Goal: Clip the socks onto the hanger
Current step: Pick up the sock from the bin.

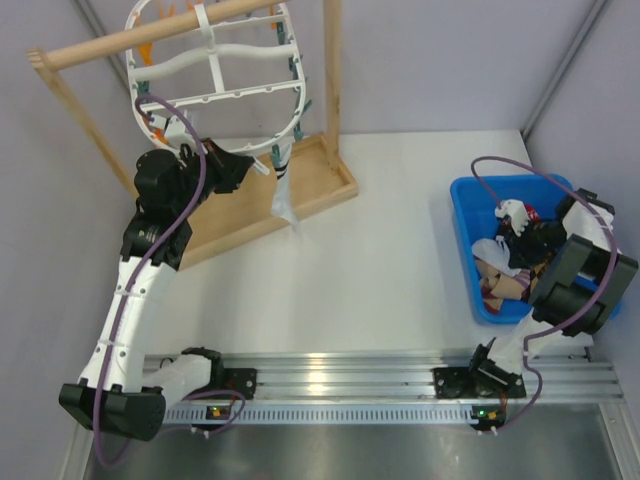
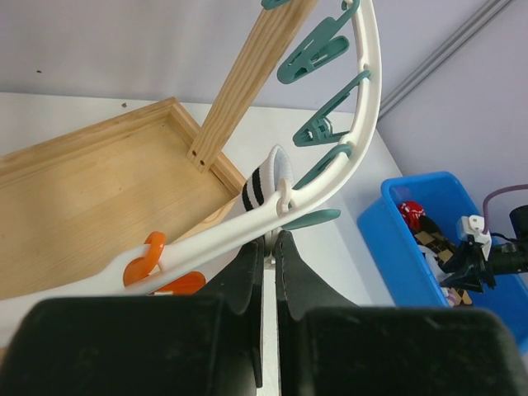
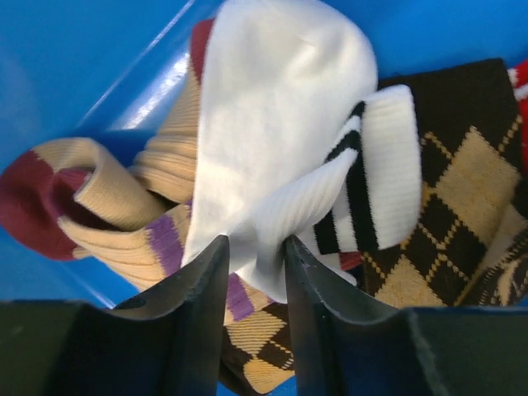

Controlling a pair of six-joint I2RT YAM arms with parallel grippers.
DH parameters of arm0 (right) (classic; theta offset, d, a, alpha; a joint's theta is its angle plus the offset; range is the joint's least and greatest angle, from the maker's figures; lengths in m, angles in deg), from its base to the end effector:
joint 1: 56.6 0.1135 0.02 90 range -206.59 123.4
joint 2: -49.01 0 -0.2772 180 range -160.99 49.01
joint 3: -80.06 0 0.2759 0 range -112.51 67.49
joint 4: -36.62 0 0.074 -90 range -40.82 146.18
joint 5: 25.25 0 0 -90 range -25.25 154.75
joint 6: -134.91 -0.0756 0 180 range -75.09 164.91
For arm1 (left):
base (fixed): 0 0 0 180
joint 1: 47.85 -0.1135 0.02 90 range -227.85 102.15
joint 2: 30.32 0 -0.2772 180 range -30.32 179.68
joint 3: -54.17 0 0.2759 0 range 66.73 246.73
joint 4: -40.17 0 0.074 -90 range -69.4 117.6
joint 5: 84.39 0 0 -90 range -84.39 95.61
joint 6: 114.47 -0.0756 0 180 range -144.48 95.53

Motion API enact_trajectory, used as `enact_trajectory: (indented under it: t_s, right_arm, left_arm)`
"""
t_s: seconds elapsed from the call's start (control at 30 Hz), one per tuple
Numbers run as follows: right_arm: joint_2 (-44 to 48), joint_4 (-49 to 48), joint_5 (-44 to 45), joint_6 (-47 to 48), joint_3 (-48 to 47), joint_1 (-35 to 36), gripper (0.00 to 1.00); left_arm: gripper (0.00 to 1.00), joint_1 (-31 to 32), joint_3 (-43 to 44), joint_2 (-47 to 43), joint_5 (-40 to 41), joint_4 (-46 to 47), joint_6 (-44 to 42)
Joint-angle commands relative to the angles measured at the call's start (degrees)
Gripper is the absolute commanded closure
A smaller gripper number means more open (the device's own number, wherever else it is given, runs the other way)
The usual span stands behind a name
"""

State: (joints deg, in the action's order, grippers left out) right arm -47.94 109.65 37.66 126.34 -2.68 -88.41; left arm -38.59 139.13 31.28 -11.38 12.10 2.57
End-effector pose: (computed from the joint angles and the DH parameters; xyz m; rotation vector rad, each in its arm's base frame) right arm 0.2967 -0.1435 0.1798 -1.1491 2.4484 0.3041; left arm 0.2800 -0.0680 0.4547 -0.0314 1.7001 -0.7224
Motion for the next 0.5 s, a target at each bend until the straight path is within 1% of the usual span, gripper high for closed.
enact_trajectory:
  t_s: [0.0, 0.07, 0.13, 0.17, 0.2, 0.23, 0.43, 0.47]
  right_arm:
    - [-0.17, 5.71, -2.78, 5.16, -4.08, -0.62, 0.60]
    - [-0.87, 6.41, -6.02, 3.48, -5.84, -1.15, 0.55]
    - [-0.88, 5.19, -7.97, -0.82, -7.61, -1.32, 0.53]
    - [-0.79, 4.93, -9.89, -1.79, -8.13, -1.32, 0.48]
    - [-0.53, 4.23, -10.43, -4.58, -8.49, -1.23, 0.45]
    - [0.08, 1.26, -10.61, -6.70, -8.40, -0.89, 0.43]
    - [0.27, -3.86, -3.77, -15.50, -7.44, 3.85, 0.41]
    - [0.18, -4.65, -1.32, -17.51, -7.61, 4.65, 0.42]
  left_arm:
    - [1.00, -0.29, -0.42, -1.31, 0.38, 0.83, -0.59]
    - [1.00, -0.29, -0.42, -1.49, 0.47, 0.57, -0.86]
    - [1.00, -0.29, -0.42, -1.75, 0.56, 0.30, -1.03]
    - [1.00, -0.20, -0.51, -1.75, 0.56, 0.13, -1.03]
    - [1.00, -0.29, -0.51, -1.84, 0.65, 0.13, -1.21]
    - [1.00, -0.29, -0.51, -1.93, 0.65, 0.04, -1.38]
    - [1.00, -0.29, -0.95, -2.10, 0.73, -0.23, -1.56]
    - [1.00, -0.29, -1.12, -2.10, 0.73, -0.14, -1.56]
